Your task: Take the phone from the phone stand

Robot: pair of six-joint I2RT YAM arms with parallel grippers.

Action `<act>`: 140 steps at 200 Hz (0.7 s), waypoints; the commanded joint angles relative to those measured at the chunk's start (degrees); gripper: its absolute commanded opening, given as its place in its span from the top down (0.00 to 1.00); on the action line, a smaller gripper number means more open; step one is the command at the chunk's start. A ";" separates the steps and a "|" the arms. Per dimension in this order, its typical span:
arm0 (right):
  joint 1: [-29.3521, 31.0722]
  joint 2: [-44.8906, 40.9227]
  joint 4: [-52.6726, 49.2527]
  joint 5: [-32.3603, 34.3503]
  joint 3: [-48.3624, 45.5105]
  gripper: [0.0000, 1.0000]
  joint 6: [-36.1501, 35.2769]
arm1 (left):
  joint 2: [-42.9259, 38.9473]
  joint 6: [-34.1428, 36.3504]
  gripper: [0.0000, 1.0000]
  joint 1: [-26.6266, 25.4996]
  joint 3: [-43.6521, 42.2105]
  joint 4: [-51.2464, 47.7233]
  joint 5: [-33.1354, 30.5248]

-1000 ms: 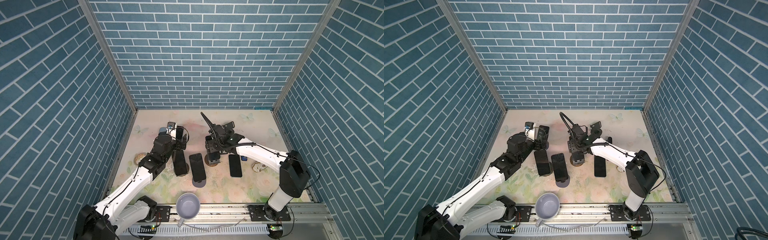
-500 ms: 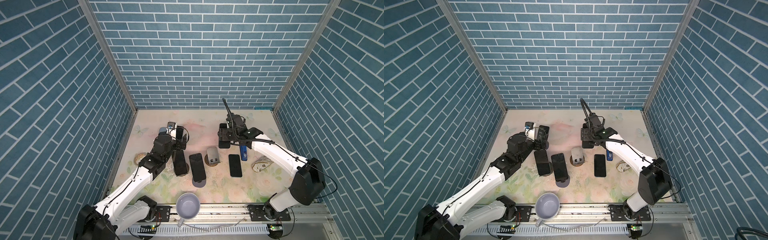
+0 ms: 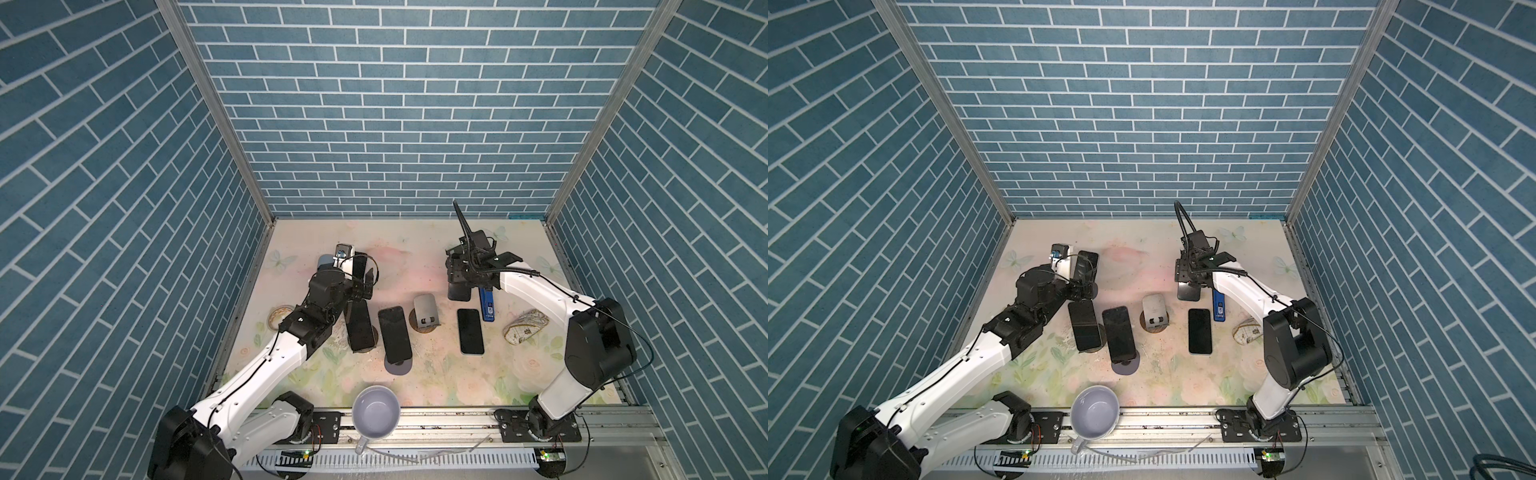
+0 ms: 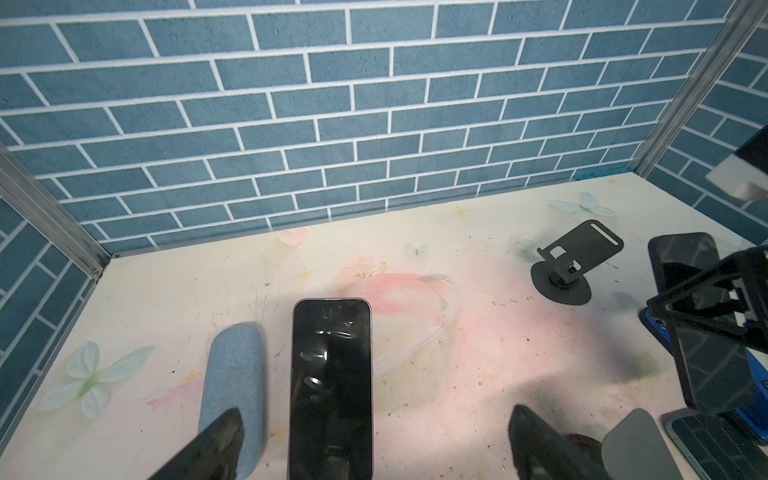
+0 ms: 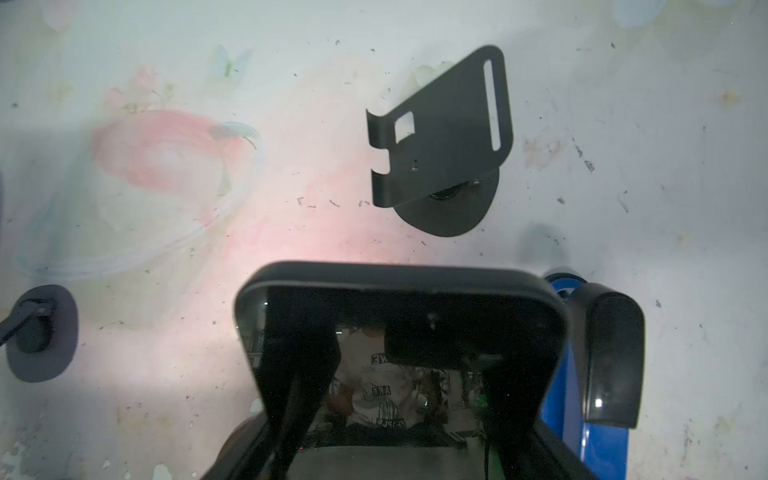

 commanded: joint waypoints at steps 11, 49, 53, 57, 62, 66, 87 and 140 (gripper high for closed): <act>-2.01 2.63 1.32 -1.68 1.61 0.42 -0.14 | 0.32 0.31 0.00 -0.43 -0.52 1.10 -0.72; -4.00 5.62 2.08 -2.85 3.02 0.42 -0.76 | 0.37 0.35 0.00 -0.40 -0.61 0.93 -1.02; -4.05 5.90 2.19 -3.03 3.19 0.42 -0.80 | 0.36 0.46 0.00 -0.38 -0.61 0.91 -1.10; -4.22 6.24 2.19 -3.16 3.32 0.42 -0.88 | 0.36 0.49 0.00 -0.38 -0.61 0.91 -1.17; -4.21 6.52 2.40 -3.30 3.49 0.42 -0.96 | 0.29 0.53 0.00 -0.43 -0.61 0.84 -1.17; -4.34 6.85 2.38 -3.39 3.67 0.42 -0.98 | 0.24 0.57 0.00 -0.38 -0.59 0.84 -1.21; -4.63 8.11 2.56 -3.45 4.38 0.42 -1.33 | 0.14 0.66 0.00 -0.43 -0.61 0.73 -1.33; -5.24 10.48 2.40 -3.17 6.03 0.42 -2.99 | -0.02 0.66 0.00 -0.38 -0.60 0.55 -1.34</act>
